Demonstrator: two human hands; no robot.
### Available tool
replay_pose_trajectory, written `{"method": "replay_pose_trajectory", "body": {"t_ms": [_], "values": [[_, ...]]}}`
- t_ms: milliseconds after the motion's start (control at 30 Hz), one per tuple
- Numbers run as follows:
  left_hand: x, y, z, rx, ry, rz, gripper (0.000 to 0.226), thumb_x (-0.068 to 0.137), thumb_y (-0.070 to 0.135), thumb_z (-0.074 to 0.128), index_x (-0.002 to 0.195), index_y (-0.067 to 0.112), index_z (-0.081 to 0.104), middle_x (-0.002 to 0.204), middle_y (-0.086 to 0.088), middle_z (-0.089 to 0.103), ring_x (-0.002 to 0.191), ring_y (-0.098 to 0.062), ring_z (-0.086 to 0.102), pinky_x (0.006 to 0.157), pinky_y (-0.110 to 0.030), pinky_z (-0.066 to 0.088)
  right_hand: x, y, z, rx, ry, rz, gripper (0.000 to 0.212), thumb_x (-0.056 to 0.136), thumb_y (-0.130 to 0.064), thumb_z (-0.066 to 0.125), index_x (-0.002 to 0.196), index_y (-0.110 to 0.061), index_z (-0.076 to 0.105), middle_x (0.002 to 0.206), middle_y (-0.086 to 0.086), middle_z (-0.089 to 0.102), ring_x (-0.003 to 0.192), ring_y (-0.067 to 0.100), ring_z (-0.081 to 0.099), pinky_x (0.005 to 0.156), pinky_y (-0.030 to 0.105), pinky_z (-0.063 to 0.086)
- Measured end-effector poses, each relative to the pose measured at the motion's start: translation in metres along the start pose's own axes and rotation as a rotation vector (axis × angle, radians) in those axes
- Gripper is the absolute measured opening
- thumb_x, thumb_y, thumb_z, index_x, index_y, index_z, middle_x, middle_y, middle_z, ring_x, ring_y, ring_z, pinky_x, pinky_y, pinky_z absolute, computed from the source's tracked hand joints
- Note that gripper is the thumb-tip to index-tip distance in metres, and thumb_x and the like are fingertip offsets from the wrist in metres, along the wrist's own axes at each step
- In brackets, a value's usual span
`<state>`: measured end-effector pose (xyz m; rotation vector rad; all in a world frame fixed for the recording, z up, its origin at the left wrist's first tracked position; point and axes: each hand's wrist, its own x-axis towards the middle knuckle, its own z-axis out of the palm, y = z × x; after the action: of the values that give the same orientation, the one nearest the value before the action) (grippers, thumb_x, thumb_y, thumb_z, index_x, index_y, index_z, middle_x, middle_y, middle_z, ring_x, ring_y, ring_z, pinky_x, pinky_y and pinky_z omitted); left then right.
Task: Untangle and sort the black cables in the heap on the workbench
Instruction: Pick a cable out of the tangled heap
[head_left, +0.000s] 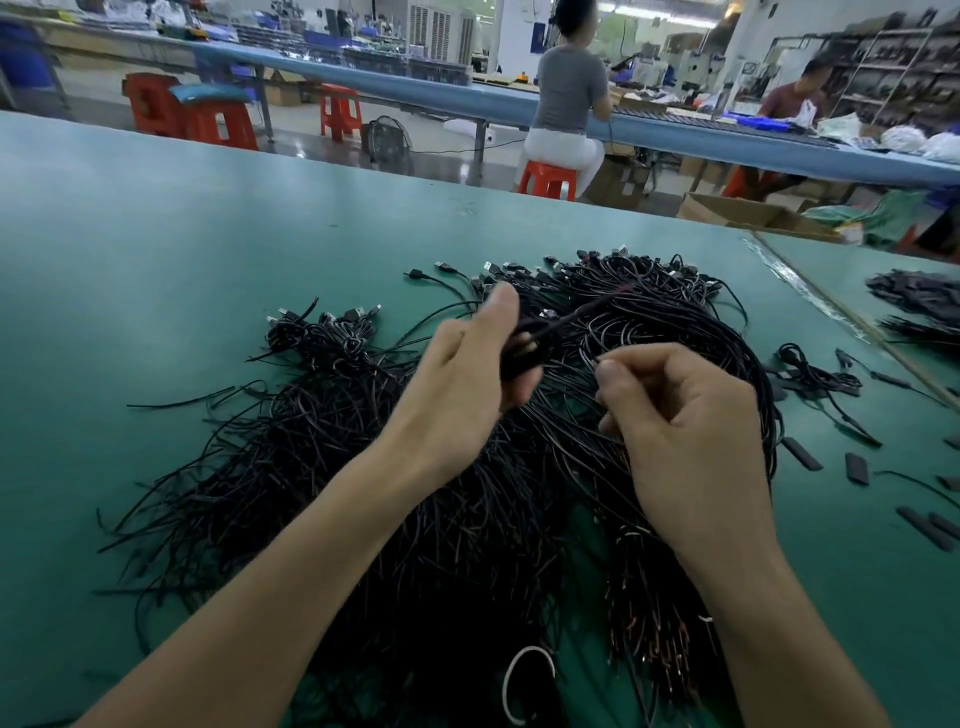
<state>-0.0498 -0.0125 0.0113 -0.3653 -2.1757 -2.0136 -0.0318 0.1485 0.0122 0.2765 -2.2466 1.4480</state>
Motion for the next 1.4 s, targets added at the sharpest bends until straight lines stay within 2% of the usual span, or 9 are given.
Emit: {"method": "replay_pose_trajectory", "body": {"t_ms": [133,300,467,633,767,900,1100,1267,1400], "values": [[-0.002,0.003,0.005,-0.003,-0.106,-0.022,0.038,0.101,0.032,0.037,0.077,0.011,0.058,0.041,0.014,0.037,0.034,0.000,0.029,0.036,-0.009,0.024,-0.005,-0.009,0.005,0.108,-0.087,-0.095,0.014,0.093,-0.019,0.067,0.088,-0.030,0.073,0.074,-0.005,0.068,0.059,0.019,0.056,0.050,0.029,0.046],[-0.004,0.006,0.006,-0.123,-0.117,0.007,0.037,0.106,0.025,0.032,0.113,0.013,0.066,0.040,0.013,0.044,0.032,0.000,0.030,0.035,-0.011,0.023,-0.006,-0.011,0.002,-0.052,-0.217,-0.158,0.017,0.090,-0.012,0.071,0.094,-0.028,0.075,0.080,-0.015,0.063,0.072,0.002,0.058,0.063,0.008,0.041],[-0.003,0.001,0.012,-0.139,0.011,0.008,0.064,0.107,0.044,0.031,0.065,0.009,0.065,0.040,0.009,0.035,0.032,-0.006,0.026,0.037,-0.014,0.022,-0.006,-0.013,0.003,-0.104,-0.174,-0.198,0.017,0.088,-0.008,0.072,0.089,-0.025,0.073,0.082,-0.014,0.062,0.076,0.002,0.057,0.067,0.007,0.040],[-0.003,-0.002,0.014,-0.160,0.056,-0.049,0.066,0.104,0.057,0.029,0.077,0.022,0.078,0.039,0.006,0.042,0.029,-0.005,0.028,0.035,-0.013,0.022,-0.008,-0.009,0.009,-0.059,-0.051,-0.151,0.013,0.086,-0.009,0.076,0.085,-0.022,0.074,0.077,-0.012,0.064,0.068,-0.002,0.059,0.062,0.006,0.042],[-0.001,-0.003,0.014,-0.202,0.115,-0.066,0.070,0.103,0.057,0.031,0.060,0.019,0.070,0.037,0.008,0.041,0.029,-0.004,0.030,0.033,-0.016,0.023,-0.011,-0.010,0.015,-0.216,-0.085,-0.295,0.010,0.086,-0.006,0.076,0.090,-0.014,0.076,0.081,-0.012,0.058,0.080,-0.016,0.053,0.070,0.001,0.039],[0.000,-0.007,0.013,-0.124,0.158,-0.072,0.065,0.102,0.056,0.036,0.049,0.022,0.046,0.039,0.007,0.032,0.033,-0.011,0.024,0.038,-0.019,0.020,-0.011,-0.011,0.010,-0.394,-0.193,-0.424,0.007,0.091,-0.015,0.069,0.096,-0.016,0.074,0.089,-0.009,0.055,0.079,0.004,0.053,0.064,0.026,0.050],[-0.002,-0.012,0.014,-0.053,-0.112,-0.311,0.067,0.100,0.059,0.037,0.045,0.021,0.037,0.042,0.006,0.025,0.036,-0.011,0.018,0.041,-0.015,0.017,-0.007,-0.012,-0.001,-0.522,-0.257,-0.631,0.010,0.092,-0.019,0.063,0.090,-0.013,0.071,0.102,-0.003,0.059,0.093,0.017,0.051,0.080,0.039,0.047],[-0.004,-0.006,0.010,-0.211,-0.411,-0.522,0.067,0.082,0.088,0.027,0.059,0.025,0.025,0.052,0.007,0.020,0.037,-0.007,0.013,0.037,-0.010,0.014,0.000,-0.007,-0.004,-0.270,-0.252,-0.426,0.008,0.087,-0.005,0.073,0.087,-0.013,0.072,0.093,-0.007,0.064,0.088,0.008,0.060,0.078,0.020,0.047],[-0.005,0.003,-0.001,-0.056,-0.630,-0.398,0.049,0.069,0.066,0.069,0.057,0.024,0.048,0.053,0.008,0.028,0.041,-0.006,0.019,0.038,-0.013,0.016,0.001,-0.006,-0.010,-0.156,-0.274,-0.297,0.012,0.081,-0.011,0.078,0.084,-0.021,0.072,0.085,-0.013,0.064,0.083,0.008,0.061,0.070,0.011,0.044]]}}
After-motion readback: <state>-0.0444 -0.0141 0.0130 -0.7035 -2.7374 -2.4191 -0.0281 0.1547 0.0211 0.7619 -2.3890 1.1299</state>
